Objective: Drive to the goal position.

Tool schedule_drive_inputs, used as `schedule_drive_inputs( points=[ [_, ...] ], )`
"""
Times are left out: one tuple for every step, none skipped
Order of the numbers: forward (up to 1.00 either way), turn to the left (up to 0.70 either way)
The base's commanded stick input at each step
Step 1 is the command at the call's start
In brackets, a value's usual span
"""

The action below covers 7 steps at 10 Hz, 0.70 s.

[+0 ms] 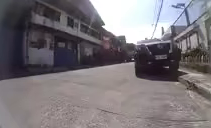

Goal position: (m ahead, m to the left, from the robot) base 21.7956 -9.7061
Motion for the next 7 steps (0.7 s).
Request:
schedule_drive_inputs(
  points=[
    [0.70,0.00],
    [0.70,-0.11],
    [0.70,-0.16],
    [0.70,-0.11],
    [0.70,-0.19],
    [0.70,-0.30],
    [0.70,-0.14]
  ],
)
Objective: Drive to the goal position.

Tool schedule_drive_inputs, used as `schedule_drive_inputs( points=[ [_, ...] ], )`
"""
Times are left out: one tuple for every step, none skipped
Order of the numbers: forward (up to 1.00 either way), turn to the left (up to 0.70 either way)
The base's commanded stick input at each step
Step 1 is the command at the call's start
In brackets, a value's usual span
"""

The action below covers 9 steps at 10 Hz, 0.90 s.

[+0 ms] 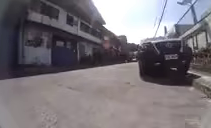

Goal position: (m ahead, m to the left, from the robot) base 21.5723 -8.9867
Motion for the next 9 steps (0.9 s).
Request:
schedule_drive_inputs(
  points=[
    [0.70,0.00],
    [0.70,0.00],
    [0.70,-0.02],
    [0.70,-0.22],
    [0.70,-0.33],
    [0.70,-0.30],
    [0.70,0.00],
    [0.70,0.00],
    [0.70,0.00]
  ],
)
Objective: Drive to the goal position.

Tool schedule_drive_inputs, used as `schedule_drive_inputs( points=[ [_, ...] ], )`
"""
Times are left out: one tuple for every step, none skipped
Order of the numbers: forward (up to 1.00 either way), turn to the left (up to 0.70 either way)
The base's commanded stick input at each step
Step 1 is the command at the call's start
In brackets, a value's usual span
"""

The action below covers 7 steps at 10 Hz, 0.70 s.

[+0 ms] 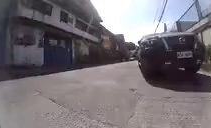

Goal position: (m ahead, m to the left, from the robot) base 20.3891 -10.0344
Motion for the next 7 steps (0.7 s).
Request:
schedule_drive_inputs(
  points=[
    [0.70,0.00],
    [0.70,-0.13],
    [0.70,-0.26],
    [0.70,-0.35],
    [0.70,-0.35],
    [0.70,-0.35],
    [0.70,-0.33]
  ],
)
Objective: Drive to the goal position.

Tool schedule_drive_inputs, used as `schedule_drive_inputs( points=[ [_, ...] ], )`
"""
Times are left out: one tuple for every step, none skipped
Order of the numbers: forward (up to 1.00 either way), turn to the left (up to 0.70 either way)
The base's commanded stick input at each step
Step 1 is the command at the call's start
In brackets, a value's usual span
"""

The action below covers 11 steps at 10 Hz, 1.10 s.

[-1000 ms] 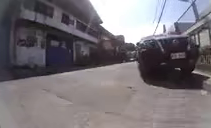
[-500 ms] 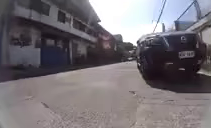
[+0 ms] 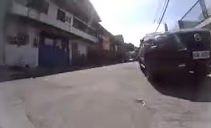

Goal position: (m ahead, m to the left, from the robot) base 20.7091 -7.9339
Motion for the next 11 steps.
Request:
schedule_drive_inputs(
  points=[
    [0.70,-0.25],
    [0.70,-0.35],
    [0.70,-0.35],
    [0.70,-0.35],
    [0.70,-0.35],
    [0.70,-0.35],
    [0.70,-0.27],
    [0.70,0.00],
    [0.70,0.00],
    [0.70,0.00],
    [0.70,0.00]
  ],
)
